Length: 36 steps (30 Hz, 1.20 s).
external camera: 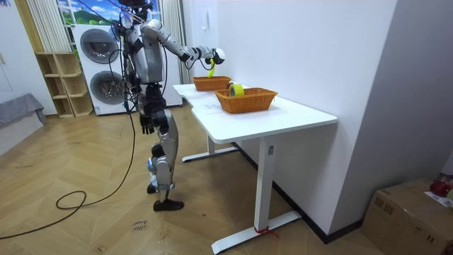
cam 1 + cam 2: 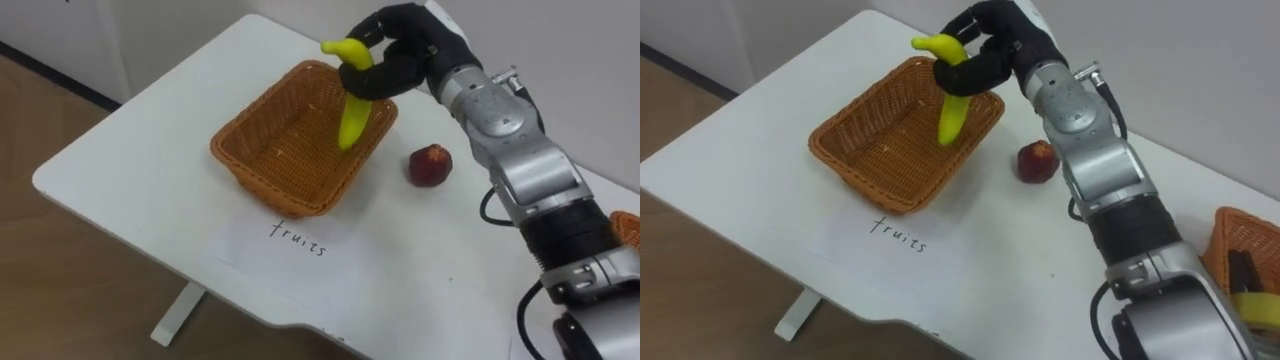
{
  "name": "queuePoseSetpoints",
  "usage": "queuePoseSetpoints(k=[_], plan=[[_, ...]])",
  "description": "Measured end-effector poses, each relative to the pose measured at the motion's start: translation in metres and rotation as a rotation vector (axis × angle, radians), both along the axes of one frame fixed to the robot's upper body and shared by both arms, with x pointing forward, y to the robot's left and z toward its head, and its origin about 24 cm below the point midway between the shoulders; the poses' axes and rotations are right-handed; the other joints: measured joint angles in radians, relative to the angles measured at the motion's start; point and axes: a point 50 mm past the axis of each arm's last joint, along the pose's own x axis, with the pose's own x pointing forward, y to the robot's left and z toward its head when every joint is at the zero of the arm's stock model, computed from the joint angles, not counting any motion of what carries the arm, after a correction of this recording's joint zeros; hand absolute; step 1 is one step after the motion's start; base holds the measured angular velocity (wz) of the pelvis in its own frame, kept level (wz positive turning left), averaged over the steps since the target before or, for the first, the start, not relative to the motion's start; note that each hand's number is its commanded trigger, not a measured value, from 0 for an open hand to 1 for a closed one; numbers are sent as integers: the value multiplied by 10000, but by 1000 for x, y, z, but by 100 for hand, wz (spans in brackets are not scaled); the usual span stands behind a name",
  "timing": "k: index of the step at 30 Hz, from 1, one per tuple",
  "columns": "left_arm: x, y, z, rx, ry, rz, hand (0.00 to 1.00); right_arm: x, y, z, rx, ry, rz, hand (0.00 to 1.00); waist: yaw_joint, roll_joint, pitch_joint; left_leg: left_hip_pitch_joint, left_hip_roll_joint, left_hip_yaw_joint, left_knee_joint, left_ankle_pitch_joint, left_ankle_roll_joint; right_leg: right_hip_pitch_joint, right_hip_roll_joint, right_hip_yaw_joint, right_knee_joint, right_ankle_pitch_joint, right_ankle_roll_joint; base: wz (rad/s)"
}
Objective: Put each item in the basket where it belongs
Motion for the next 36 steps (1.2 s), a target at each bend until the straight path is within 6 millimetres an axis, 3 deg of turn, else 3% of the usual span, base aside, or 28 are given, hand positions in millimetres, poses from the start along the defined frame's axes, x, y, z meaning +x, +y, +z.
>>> queuePoseSetpoints(k=[9,18,30,31,33,34,36], plan=[[2,0,1,3,-91,-19,0,1,0,-8,-137,228,-190,100,254,-4,21,-58,-6,-25,56,0,0,-13,-15,-5,4,-1,2,2],[3,2,1,-322,-63,-93,0,-1,10,-20,-641,569,125,100,533,-217,76,-7,7,-14,-35,3,-4,-9,3,6,-4,-2,2,-1],[1,3,1,-484,44,-102,0,0,8,-24,-696,743,36,100,568,-221,81,29,3,-35,-16,5,-2,48,-11,4,-7,-15,24,1],[1,4,1,-467,42,-114,0,0,7,-25,-707,788,6,97,572,-233,81,31,4,-37,-31,5,-2,48,-10,3,-6,-20,29,0],[1,5,2,-435,46,-131,0,0,8,-26,-748,823,20,38,569,-241,87,34,10,-36,-41,3,-4,47,-1,5,-6,-20,30,0],[1,5,2,-424,54,-133,0,0,8,-27,-789,843,44,1,569,-241,88,36,10,-35,-41,3,-5,48,1,5,-5,-20,30,0],[1,6,2,-409,73,-130,0,-1,10,-28,-863,868,111,0,575,-239,89,37,8,-29,-37,3,-5,50,4,6,-5,-19,29,0]])
